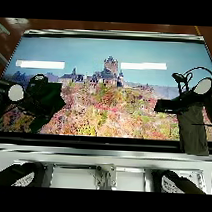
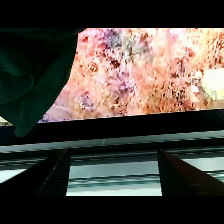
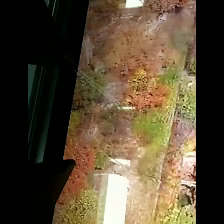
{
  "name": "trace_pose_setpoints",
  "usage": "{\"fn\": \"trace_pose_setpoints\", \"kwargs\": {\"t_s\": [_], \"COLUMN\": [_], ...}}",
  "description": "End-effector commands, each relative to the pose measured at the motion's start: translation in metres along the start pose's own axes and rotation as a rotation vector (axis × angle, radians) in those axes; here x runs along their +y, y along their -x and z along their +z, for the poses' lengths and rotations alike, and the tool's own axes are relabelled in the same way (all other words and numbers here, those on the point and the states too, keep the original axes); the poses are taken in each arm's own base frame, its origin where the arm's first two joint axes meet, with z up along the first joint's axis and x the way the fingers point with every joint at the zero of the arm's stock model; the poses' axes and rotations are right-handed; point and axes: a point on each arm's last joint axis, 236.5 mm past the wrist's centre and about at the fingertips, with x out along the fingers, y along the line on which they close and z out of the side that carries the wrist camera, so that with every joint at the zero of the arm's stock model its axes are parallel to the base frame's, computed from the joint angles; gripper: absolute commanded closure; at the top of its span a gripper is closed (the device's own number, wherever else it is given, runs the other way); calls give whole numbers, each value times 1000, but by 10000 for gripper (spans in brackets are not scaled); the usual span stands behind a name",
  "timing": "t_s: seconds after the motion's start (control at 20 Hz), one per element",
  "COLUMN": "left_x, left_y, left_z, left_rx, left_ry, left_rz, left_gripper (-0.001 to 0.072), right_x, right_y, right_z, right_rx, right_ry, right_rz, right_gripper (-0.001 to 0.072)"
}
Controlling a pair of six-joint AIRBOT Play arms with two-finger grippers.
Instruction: Fold the shirts.
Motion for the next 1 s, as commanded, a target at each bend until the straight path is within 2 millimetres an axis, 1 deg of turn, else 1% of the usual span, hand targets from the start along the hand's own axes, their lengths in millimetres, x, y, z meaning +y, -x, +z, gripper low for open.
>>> {"fn": "trace_pose_setpoints", "kwargs": {"t_s": [0.0, 0.8, 0.85, 0.95], "left_x": [0, 0, 0, -3], "left_y": [0, 0, 0, 1], "left_z": [0, 0, 2, 25], "left_rx": [-1, -1, -9, -107], "left_ry": [0, 0, 1, 0], "left_rz": [0, 0, -2, -11], "left_gripper": [116, 116, 116, 116], "right_x": [0, 2, 6, 10], "right_y": [0, 0, 0, 0], "right_z": [0, 0, 2, 7], "right_rx": [0, -2, -9, -29], "right_ry": [1, -3, -8, -12], "right_rz": [1, 8, 26, 41], "right_gripper": [33, 33, 33, 33]}}
